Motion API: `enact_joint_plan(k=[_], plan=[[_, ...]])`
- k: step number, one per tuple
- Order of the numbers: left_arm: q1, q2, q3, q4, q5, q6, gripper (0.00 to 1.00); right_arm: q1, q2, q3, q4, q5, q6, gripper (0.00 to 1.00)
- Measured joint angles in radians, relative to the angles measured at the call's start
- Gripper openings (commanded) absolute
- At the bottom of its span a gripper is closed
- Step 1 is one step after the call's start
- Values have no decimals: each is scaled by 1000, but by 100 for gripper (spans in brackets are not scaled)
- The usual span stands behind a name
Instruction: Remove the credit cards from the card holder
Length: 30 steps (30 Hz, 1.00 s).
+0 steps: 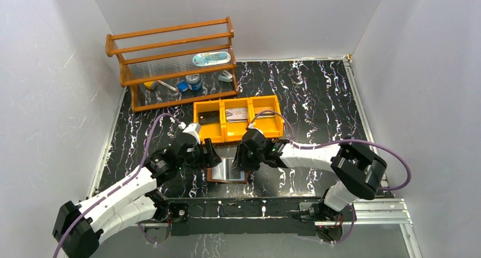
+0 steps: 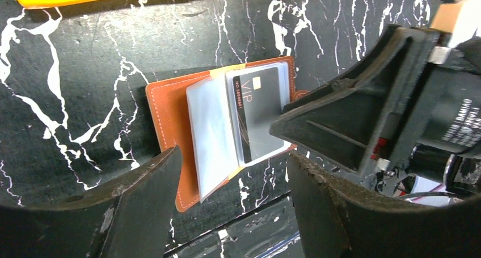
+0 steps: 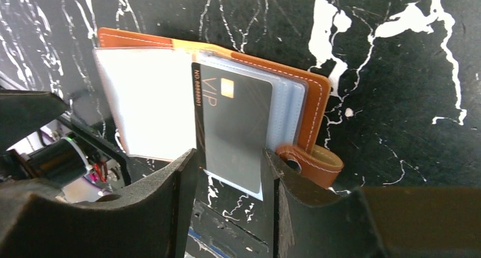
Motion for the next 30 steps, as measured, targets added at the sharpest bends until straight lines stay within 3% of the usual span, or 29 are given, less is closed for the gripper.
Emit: enact_joint_plan(k=[8,14,30], plan=[[0,14,-1,93,92,2,67,0,17,-14,7,3,8,49],[0,151,-2,187,188,1,59,-2,-2,-60,58,11,51,47],[0,352,-5,210,198,-35,45,-3,-17,-99,113,26,98,46]])
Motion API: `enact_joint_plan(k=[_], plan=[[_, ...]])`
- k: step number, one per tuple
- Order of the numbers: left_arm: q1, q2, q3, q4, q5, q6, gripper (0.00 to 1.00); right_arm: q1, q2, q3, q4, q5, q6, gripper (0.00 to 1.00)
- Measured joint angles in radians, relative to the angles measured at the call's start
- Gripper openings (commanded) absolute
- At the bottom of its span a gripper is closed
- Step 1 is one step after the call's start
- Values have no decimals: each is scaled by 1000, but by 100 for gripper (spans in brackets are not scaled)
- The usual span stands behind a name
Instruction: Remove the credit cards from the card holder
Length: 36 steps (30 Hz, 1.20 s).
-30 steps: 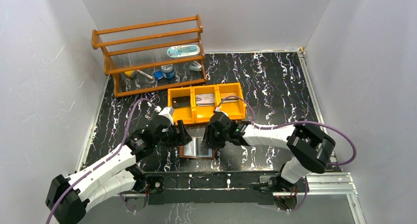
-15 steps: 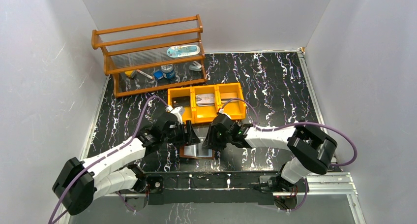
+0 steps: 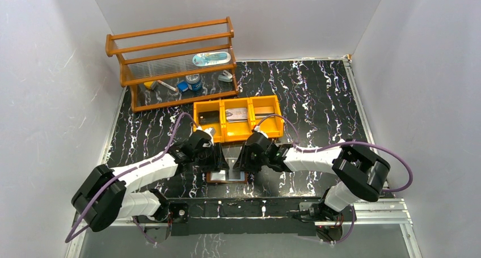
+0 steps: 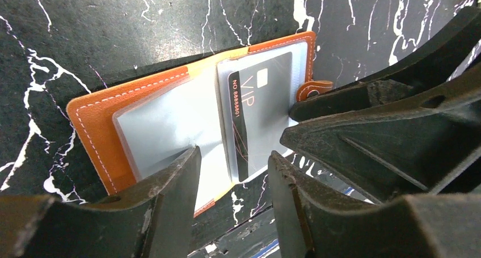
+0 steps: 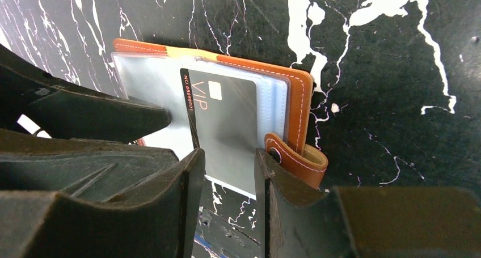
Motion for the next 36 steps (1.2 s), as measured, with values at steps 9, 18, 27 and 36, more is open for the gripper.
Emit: enact_joint_plan(k=[9,18,27,36], plan=[[0,42,-12,29,3,-4,40,0,0,-16,32,-11,2,47],[1,78,-26,94,12,-27,36,-1,-3,-35,71,-16,4,47],[2,75,-42,114,16,-35,28,-3,0,-47,98,-23,16,47],[2,62,-52,109,36,-38,10,-4,-1,-49,100,-22,28,47]])
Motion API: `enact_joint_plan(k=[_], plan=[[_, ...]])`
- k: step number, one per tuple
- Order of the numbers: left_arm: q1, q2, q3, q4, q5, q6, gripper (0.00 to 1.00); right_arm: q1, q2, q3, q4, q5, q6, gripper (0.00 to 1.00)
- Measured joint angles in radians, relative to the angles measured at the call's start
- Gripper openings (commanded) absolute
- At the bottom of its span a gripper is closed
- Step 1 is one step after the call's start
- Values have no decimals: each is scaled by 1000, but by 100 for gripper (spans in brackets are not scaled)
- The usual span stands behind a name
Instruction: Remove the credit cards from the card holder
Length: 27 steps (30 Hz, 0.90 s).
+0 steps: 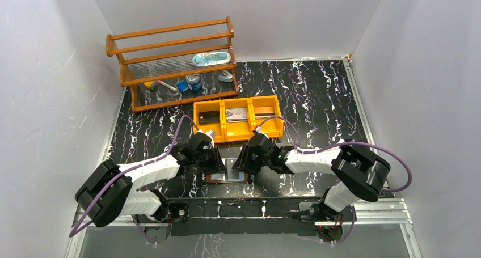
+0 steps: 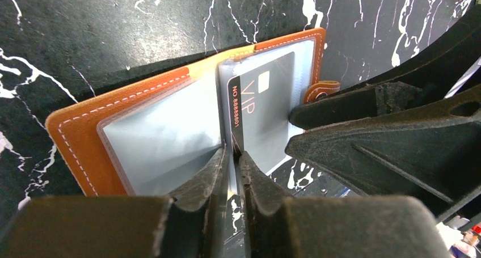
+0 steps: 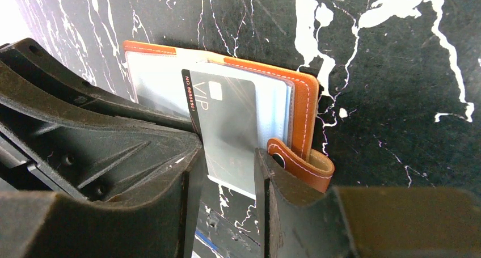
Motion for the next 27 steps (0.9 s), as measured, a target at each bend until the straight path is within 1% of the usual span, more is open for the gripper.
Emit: enact_joint_plan(k=[5,14,17,21,27], plan=[[0,-14,0,-10,17,5,9,-1,0,0,0,0,0,47],[0,-47,0,-50,18,16,25,-2,-1,0,1,0,0,48],[0,-42,0,-46,30,19,28,-2,-2,0,2,0,0,50],[0,-6,5,-27,58,21,28,-2,-8,-2,2,0,0,51],[0,34,14,-6,84,27,25,-2,-14,-4,-2,-1,0,54]])
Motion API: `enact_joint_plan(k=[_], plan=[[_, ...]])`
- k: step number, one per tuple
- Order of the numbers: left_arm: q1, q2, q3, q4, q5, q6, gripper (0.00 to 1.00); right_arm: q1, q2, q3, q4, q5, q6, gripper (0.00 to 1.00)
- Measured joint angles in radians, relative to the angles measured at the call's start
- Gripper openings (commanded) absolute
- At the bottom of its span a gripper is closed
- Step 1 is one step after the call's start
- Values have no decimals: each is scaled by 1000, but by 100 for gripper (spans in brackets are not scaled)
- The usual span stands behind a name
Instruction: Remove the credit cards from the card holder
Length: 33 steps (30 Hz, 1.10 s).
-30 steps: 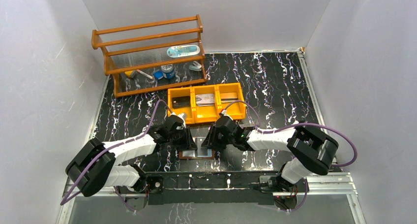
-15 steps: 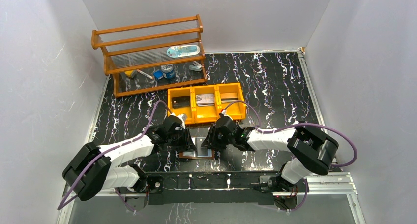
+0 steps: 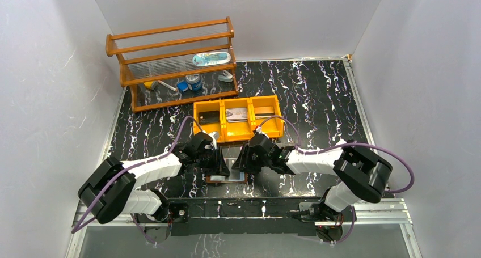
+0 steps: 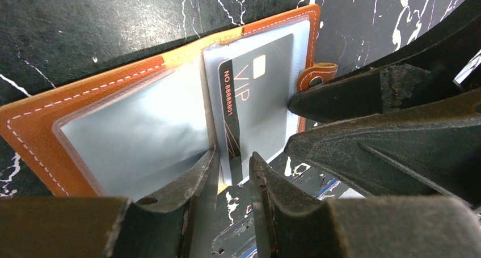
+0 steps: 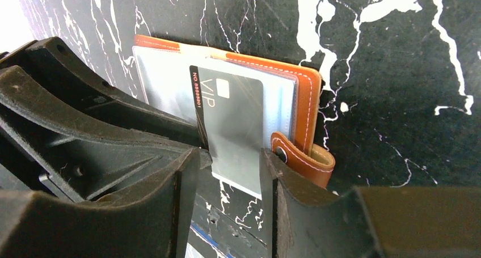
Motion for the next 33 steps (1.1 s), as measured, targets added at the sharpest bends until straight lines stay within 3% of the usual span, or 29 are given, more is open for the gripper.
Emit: enact_joint_plan(k=[12,28,33], plan=[[0,2,0,2,-6,-4,23,0,-48,0,-114,35,-9,56],[0,9,0,10,1,-1,24,-6,-20,10,-101,-2,-45,40],[0,9,-4,20,6,-1,19,-5,2,10,-75,-40,-62,33]])
